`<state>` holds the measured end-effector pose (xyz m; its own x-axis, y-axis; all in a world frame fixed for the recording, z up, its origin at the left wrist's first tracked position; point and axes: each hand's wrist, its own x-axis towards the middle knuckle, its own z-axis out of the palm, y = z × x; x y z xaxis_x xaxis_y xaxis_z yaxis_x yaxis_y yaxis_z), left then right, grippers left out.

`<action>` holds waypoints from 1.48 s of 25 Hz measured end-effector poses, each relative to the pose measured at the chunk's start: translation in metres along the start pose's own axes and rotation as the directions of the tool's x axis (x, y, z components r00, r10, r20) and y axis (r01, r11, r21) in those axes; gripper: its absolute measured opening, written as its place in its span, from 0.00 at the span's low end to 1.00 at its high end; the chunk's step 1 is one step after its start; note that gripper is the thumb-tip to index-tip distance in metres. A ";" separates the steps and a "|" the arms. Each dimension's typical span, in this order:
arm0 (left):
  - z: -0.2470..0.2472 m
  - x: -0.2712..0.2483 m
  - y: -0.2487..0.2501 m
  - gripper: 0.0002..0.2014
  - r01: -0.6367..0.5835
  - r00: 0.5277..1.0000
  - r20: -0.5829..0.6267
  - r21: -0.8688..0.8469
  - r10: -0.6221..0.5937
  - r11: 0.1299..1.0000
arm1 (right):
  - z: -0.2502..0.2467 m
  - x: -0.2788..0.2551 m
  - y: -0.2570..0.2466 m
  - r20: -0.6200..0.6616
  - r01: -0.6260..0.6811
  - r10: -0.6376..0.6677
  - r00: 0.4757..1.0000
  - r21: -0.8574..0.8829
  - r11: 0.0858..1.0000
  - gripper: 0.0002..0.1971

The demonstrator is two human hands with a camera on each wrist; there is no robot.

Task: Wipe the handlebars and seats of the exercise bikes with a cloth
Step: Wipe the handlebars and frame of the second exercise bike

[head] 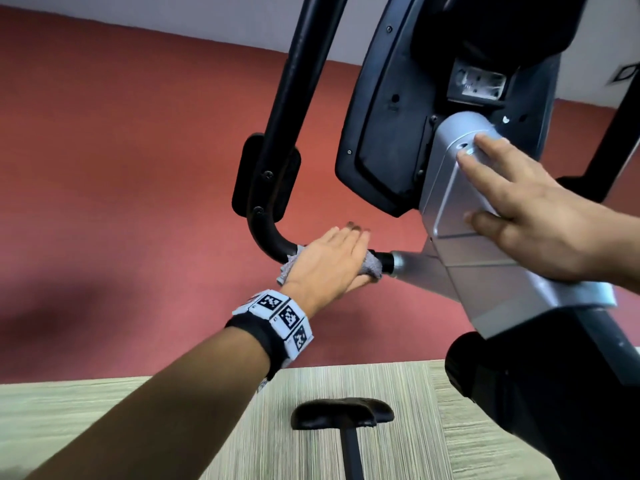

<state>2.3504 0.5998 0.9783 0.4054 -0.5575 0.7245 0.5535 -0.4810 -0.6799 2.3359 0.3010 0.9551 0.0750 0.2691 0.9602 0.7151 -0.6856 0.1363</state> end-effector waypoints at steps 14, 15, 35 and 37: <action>0.001 0.013 -0.003 0.38 -0.333 0.936 -0.133 -0.042 0.326 0.942 | -0.003 -0.002 -0.002 -0.007 0.002 -0.002 1.000 0.026 1.000 0.40; 0.002 0.001 -0.016 0.36 -0.349 0.929 -0.152 -0.059 0.337 0.935 | -0.002 -0.001 -0.002 -0.006 0.002 -0.001 1.000 0.021 1.000 0.40; -0.006 -0.020 -0.033 0.41 0.004 1.000 0.004 0.059 -0.004 0.998 | -0.001 -0.001 0.002 -0.008 -0.013 0.013 1.000 0.010 1.000 0.40; -0.004 -0.004 -0.010 0.39 0.069 0.997 0.037 -0.007 -0.069 0.998 | 0.001 -0.001 0.002 -0.012 -0.013 0.013 1.000 0.017 1.000 0.40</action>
<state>2.3401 0.6037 0.9818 0.3926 -0.4979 0.7733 0.5752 -0.5231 -0.6289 2.3378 0.2996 0.9545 0.0756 0.2520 0.9648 0.7256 -0.6775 0.1201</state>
